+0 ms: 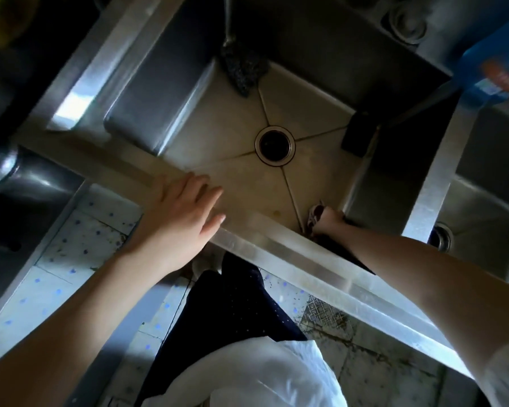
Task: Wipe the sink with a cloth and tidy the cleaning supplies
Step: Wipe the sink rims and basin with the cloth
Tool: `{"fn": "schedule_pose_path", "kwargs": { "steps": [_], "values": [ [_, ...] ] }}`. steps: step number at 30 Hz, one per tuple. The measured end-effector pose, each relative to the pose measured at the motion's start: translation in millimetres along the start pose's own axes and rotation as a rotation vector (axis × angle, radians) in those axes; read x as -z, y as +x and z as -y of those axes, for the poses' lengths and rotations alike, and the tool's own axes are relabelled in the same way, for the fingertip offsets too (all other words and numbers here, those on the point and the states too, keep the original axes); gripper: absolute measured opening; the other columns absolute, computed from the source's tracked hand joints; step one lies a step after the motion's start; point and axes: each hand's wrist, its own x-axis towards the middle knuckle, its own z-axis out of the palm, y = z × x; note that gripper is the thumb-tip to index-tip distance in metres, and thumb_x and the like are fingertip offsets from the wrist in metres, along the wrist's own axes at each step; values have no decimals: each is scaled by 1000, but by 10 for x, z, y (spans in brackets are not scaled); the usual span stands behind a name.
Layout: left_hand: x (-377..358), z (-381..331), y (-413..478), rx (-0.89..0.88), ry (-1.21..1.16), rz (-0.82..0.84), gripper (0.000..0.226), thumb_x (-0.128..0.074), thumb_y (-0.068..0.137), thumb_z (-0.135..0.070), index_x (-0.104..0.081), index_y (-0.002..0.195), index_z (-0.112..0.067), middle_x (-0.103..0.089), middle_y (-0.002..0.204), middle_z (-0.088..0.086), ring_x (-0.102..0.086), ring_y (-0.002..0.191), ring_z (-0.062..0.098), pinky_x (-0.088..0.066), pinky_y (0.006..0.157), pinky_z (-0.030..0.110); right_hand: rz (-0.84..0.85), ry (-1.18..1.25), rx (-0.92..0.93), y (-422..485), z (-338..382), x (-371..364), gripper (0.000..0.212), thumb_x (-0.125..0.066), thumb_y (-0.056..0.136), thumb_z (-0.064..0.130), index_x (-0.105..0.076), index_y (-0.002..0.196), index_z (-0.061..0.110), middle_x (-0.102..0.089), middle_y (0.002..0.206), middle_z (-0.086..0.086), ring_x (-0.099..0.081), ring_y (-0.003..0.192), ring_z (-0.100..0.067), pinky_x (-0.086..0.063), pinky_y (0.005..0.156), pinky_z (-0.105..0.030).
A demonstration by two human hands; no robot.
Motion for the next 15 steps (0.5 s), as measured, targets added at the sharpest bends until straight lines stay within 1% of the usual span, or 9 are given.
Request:
{"fn": "schedule_pose_path", "kwargs": {
  "steps": [2, 4, 6, 7, 9, 11, 13, 14, 15],
  "values": [
    [40, 73, 1, 38, -2, -19, 40, -42, 87, -41, -58, 112, -13, -57, 118, 11, -54, 106, 35, -36, 90, 50, 17, 65, -30, 11, 97, 27, 75, -78, 75, 23, -42, 137, 1, -49, 136, -18, -48, 125, -33, -42, 100, -32],
    [72, 128, -9, 61, -1, -30, 39, -43, 87, -39, -59, 110, -13, -57, 118, 12, -54, 107, 34, -36, 87, 48, 93, 155, -33, -19, 221, -1, 75, -78, 74, 14, -40, 137, 0, -48, 135, -19, -48, 123, -33, -44, 94, -31],
    [92, 172, -21, 96, -18, -46, 40, -43, 86, -39, -60, 110, -12, -57, 119, 12, -54, 108, 33, -37, 87, 47, 162, 226, -2, -47, 357, -49, 63, -75, 74, 5, -46, 130, 0, -51, 129, -20, -51, 118, -34, -44, 83, -31],
    [101, 190, -28, 110, -25, -57, 40, -43, 86, -39, -61, 110, -11, -57, 120, 12, -54, 108, 33, -37, 87, 47, 190, 253, 15, -53, 440, -75, 58, -75, 74, 4, -49, 126, 0, -54, 126, -20, -54, 115, -34, -44, 79, -31],
    [116, 226, -44, 134, -30, -83, 39, -44, 86, -37, -61, 108, -11, -58, 119, 12, -54, 108, 33, -37, 86, 45, 189, 269, 50, -79, 643, -118, 59, -78, 71, 7, -52, 124, 2, -57, 122, -17, -56, 111, -32, -44, 74, -27],
    [120, 268, -68, 151, -23, -101, 38, -46, 86, -36, -61, 109, -10, -57, 120, 12, -54, 108, 33, -37, 86, 45, 168, 276, 81, -117, 884, -152, 61, -80, 69, 10, -52, 122, 5, -56, 120, -14, -55, 105, -26, -47, 71, -26],
    [113, 317, -92, 163, -15, -104, 38, -46, 87, -36, -60, 112, -11, -55, 123, 12, -52, 110, 32, -36, 87, 46, 174, 269, 149, -149, 1149, -202, 57, -78, 72, 12, -52, 122, 8, -56, 115, -10, -56, 92, -22, -46, 66, -23],
    [112, 339, -103, 170, -12, -102, 38, -45, 88, -36, -60, 113, -11, -54, 124, 12, -51, 111, 31, -36, 88, 46, 177, 248, 186, -175, 1271, -222, 55, -76, 74, 12, -52, 123, 10, -55, 112, -9, -55, 88, -20, -44, 66, -22],
    [113, 361, -111, 176, -13, -105, 38, -44, 88, -36, -59, 114, -12, -54, 125, 11, -50, 112, 30, -35, 89, 46, 177, 223, 227, -190, 1394, -246, 51, -74, 75, 11, -53, 122, 11, -56, 111, -8, -55, 89, -20, -42, 68, -22]
  ]
}}
